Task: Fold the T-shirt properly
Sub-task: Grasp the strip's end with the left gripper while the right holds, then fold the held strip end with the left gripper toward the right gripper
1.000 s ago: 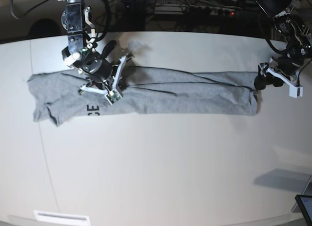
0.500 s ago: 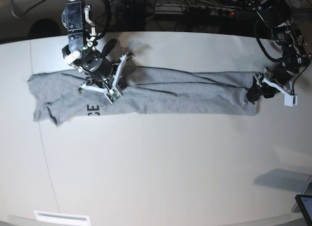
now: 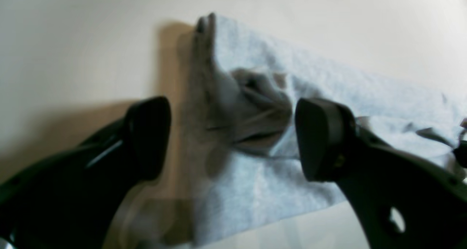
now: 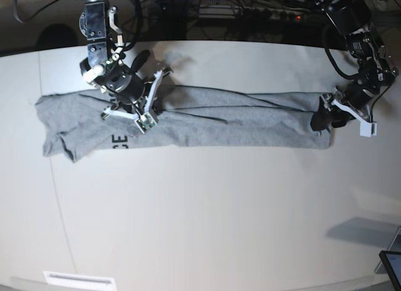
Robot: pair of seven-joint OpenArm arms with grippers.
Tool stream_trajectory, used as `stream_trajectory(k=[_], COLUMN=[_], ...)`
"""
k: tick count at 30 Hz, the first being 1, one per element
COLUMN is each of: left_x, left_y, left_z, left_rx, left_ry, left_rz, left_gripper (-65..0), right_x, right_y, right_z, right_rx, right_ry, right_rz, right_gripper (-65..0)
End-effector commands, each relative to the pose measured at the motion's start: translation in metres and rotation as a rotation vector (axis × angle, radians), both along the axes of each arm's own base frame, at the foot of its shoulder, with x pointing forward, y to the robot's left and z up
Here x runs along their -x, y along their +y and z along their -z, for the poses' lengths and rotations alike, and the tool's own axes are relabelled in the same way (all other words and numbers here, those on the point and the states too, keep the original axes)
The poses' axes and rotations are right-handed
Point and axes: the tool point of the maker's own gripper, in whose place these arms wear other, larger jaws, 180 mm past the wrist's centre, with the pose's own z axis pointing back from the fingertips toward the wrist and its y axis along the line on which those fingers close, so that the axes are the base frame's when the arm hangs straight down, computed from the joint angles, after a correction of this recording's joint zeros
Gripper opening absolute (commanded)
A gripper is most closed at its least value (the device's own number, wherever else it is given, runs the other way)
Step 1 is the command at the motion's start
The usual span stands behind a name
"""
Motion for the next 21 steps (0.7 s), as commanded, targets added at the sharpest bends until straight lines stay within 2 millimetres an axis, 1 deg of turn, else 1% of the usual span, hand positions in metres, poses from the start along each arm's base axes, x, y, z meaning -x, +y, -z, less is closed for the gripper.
stream_trajectory(k=[1,3,7,11,15,16,17,21], left_x=[0.025,0.024,0.024,0.025,0.027,0.027,0.027,0.027], left_y=[-0.013,-0.026,-0.04,-0.046,-0.044,-0.043,-0.042,-0.041], left_z=[0.03,0.034,0.04,0.042,0.043,0.042,0.042,0.042], left_rx=[-0.028,-0.024,-0.002,0.008,0.007,0.005,0.004,0.001], left_ry=[0.176,0.188,0.191,0.194,0.196,0.196,0.196,0.196], left_rz=[0.073,0.114,0.132,0.137,0.131,0.129,0.129,0.128], left_gripper=[-12.9,-12.9,-12.9,-13.1,-14.1,-16.5,-20.2,-38.5], right_x=[-0.003,-0.003,-0.003,-0.003,-0.003,-0.003,-0.003,-0.003], right_y=[0.003,0.002,0.002,0.001,0.001,0.001,0.001,0.001], right_z=[-0.005,-0.005,-0.005,-0.005,-0.005,-0.005,-0.005,-0.004], right_rx=[-0.002,-0.001,0.001,0.002,0.002,0.002,0.002,0.003], right_ry=[-0.013,-0.015,-0.015,-0.013,-0.013,-0.015,-0.015,-0.013], right_rz=[-0.011,-0.011,-0.011,-0.008,-0.008,-0.008,-0.008,-0.008], right_gripper=[-64.9,-64.9,-64.9,-64.9,-64.9,-64.9,-64.9,-64.9])
